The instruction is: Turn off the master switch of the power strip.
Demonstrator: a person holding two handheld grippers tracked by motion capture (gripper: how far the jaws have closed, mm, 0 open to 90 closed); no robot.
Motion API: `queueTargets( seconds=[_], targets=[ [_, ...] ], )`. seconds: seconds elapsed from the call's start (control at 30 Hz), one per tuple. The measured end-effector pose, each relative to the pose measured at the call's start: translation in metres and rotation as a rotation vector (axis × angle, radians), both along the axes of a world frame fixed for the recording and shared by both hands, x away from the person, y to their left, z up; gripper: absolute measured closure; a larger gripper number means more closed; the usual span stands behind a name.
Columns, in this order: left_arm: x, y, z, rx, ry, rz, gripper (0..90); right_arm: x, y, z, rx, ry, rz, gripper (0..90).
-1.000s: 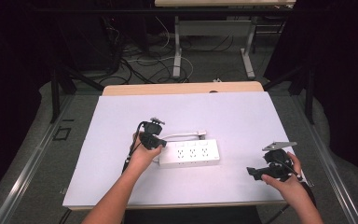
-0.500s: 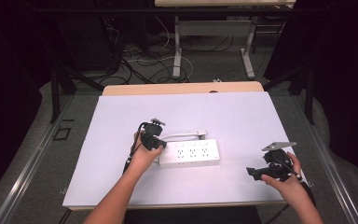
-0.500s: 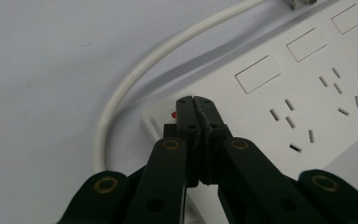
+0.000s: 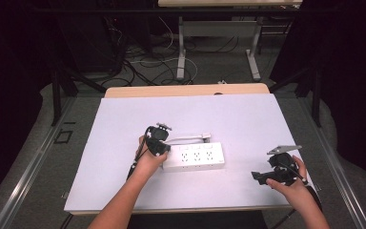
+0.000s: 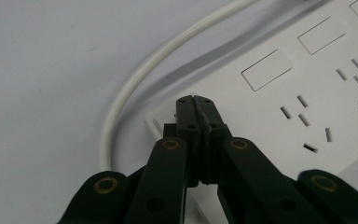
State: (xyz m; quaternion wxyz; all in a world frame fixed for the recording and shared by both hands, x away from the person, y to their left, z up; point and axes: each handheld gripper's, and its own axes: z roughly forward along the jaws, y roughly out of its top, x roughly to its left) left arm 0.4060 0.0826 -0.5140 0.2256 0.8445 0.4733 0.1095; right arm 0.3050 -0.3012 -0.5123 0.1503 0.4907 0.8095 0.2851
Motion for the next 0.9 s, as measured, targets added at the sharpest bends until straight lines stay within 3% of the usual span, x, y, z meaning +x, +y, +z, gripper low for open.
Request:
queueTargets(
  seconds=[0.07,0.1,0.13,0.2,0.37,0.9],
  targets=[
    [0.000,0.000,0.001,0.003,0.008,0.002,90.0,0.000,0.000,0.001,0.000,-0.002,0.001,9.6],
    [0.002,0.003,0.002,-0.032,0.013,0.012,90.0,0.000,0.000,0.001,0.002,-0.006,-0.010,9.6],
    [0.002,0.003,0.002,-0.032,0.013,0.012,90.0,0.000,-0.001,0.001,0.008,-0.001,-0.009,9.6],
    [0.006,0.008,0.003,-0.071,0.043,0.018,90.0,0.000,-0.002,0.001,0.003,-0.003,-0.006,9.6],
    [0.006,0.010,0.004,-0.101,0.068,0.030,90.0,0.001,-0.002,0.000,0.003,0.000,-0.011,9.6],
    [0.009,0.014,0.008,-0.114,0.076,0.026,90.0,0.000,-0.003,0.001,0.004,-0.002,-0.006,9.6]
  ],
)
